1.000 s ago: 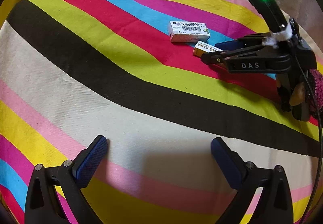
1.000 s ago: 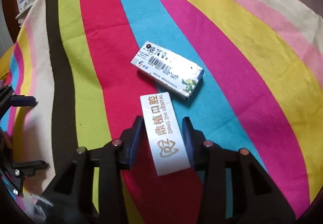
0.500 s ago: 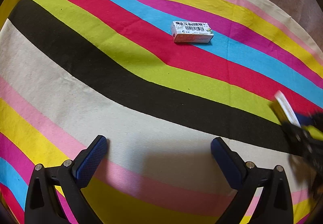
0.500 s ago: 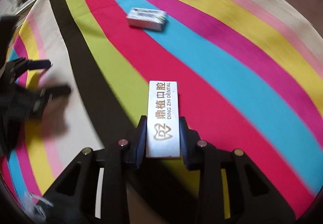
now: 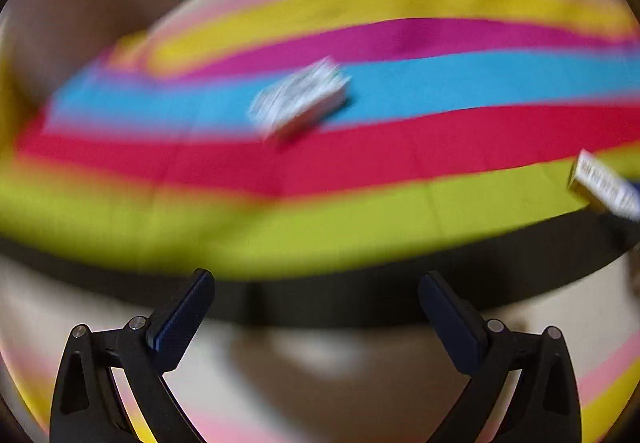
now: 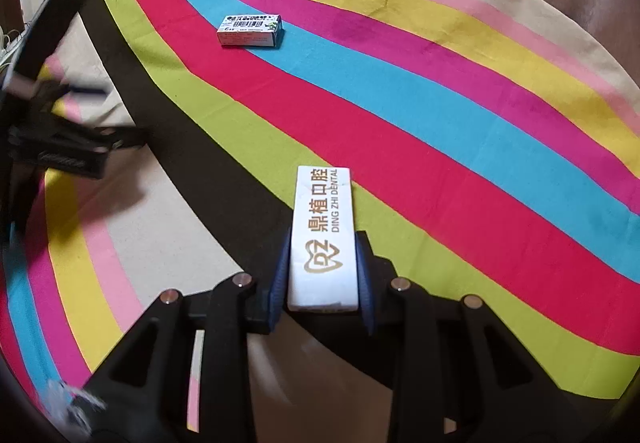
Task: Organize objects
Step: 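Grasp the white barcode medicine box with the left tool and lift it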
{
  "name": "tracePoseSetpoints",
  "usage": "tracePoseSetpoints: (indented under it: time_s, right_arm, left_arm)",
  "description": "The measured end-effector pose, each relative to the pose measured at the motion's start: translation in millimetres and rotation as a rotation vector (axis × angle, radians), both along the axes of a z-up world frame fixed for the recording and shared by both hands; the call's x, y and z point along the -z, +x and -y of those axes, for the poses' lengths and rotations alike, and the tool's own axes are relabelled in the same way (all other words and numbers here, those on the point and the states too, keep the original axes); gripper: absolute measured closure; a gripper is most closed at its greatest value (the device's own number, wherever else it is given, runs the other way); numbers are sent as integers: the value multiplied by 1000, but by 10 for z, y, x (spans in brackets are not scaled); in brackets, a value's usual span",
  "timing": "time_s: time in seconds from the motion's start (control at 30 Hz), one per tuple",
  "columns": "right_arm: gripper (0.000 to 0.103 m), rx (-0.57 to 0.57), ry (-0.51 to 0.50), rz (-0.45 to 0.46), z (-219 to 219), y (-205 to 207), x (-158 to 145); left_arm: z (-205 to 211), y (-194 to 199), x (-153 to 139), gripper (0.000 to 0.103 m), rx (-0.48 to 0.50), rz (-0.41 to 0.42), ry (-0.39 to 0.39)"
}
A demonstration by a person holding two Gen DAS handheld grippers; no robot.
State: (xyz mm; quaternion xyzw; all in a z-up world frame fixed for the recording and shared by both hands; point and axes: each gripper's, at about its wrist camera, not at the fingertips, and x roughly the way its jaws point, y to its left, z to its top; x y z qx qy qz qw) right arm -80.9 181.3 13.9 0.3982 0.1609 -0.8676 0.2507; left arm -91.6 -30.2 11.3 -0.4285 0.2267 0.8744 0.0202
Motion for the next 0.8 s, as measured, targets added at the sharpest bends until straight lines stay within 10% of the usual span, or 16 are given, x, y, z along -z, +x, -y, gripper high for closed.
tracePoseSetpoints:
  time_s: [0.13,0.23,0.33,0.43,0.57,0.8]
  right_arm:
    - [69,4,-25,18,-21,-37,5]
    - [68,5,-26,19,-8,-39,13]
    - [68,6,-31,23,3,-49,22]
    - [68,5,-34,25,2,-53,18]
    - [68,5,-43,30,-10,-53,16]
    - [68,5,-47,32,-8,-41,22]
  left_arm:
    - [-162,-542,29,0,210,-26,-197]
    - [-138,-915,10,5,227,-17,-199]
    - [-111,-1164,1,19,233,3,-112]
    - [-102,-1248,-18,69,226,71,42]
    - [-135,-924,-48,69,163,91,109]
    - [76,448,-100,69,-98,171,452]
